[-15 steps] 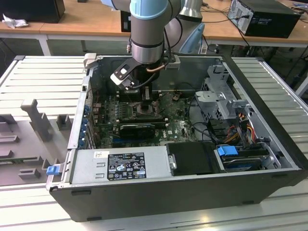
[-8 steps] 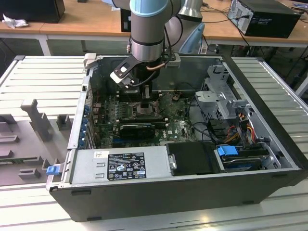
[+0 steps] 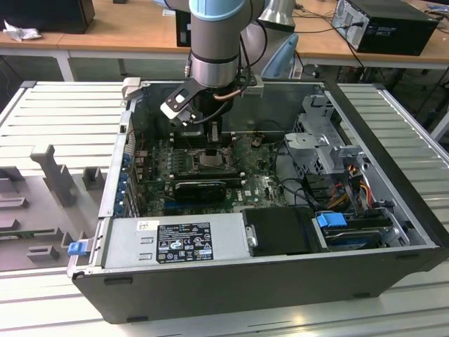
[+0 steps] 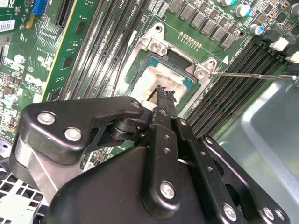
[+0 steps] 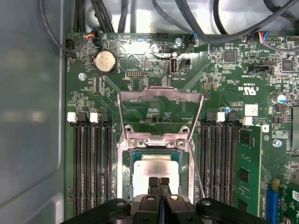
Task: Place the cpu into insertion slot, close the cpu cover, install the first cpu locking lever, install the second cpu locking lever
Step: 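Close the cpu cover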
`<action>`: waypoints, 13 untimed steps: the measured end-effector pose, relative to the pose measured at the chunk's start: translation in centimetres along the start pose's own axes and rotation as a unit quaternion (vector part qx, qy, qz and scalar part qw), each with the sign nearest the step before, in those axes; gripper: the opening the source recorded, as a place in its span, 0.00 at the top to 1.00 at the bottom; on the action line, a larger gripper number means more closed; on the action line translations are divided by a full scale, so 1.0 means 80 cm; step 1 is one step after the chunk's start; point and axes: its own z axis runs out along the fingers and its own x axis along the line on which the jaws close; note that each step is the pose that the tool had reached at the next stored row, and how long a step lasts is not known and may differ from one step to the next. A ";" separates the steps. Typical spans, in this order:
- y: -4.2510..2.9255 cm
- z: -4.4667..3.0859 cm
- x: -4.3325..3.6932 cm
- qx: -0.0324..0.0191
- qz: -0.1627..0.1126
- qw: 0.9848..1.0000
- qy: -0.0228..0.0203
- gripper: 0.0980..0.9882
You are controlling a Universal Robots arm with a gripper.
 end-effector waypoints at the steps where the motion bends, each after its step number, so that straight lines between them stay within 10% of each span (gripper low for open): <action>1: 0.0000 -0.0006 0.000 0.000 0.000 1.000 0.000 0.99; 13: 0.0003 -0.0239 0.000 0.000 0.005 1.000 0.000 0.99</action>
